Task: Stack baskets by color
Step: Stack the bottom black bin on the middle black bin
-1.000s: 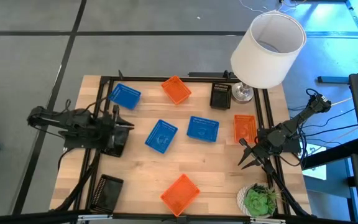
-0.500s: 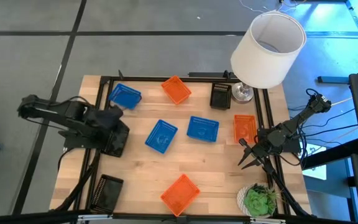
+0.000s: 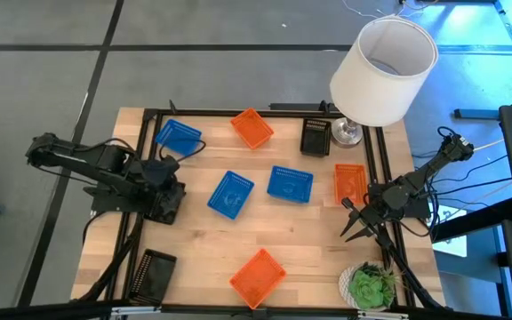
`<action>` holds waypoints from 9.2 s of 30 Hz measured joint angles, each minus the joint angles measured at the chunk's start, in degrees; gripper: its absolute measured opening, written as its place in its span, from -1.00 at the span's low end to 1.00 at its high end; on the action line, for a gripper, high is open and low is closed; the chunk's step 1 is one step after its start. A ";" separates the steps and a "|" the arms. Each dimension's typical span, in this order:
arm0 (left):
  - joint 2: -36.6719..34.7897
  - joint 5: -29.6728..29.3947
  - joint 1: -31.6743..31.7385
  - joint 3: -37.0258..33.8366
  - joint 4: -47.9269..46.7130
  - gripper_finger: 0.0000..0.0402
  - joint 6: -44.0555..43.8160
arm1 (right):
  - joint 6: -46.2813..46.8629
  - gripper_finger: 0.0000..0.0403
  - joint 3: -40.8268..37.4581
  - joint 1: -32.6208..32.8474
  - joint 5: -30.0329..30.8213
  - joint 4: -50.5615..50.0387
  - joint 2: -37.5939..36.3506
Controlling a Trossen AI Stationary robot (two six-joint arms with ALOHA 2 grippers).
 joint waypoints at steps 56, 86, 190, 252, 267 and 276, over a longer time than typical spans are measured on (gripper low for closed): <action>33.32 10.44 -36.91 0.07 22.32 -0.51 -54.93 | 0.32 -0.54 -0.01 0.01 -0.01 1.42 -0.14; 40.64 2.41 -42.68 0.00 25.07 -0.51 -60.82 | 1.70 -0.54 -0.01 0.02 0.47 1.77 -0.13; 47.10 -1.13 1.03 10.69 -4.46 -0.97 -8.90 | 4.70 -0.54 -0.01 0.00 0.99 1.95 -0.14; 47.06 -7.28 4.28 18.42 -18.52 -0.68 -0.26 | 4.84 -0.54 -0.01 0.01 0.95 1.94 -0.14; 43.85 -12.43 2.88 19.43 -18.21 -0.68 -0.91 | 4.74 -0.54 -0.01 0.02 0.99 1.98 -0.15; 44.19 -15.16 3.59 16.54 -15.20 -0.68 -1.94 | 4.74 -0.54 -0.01 0.00 0.97 2.01 -0.13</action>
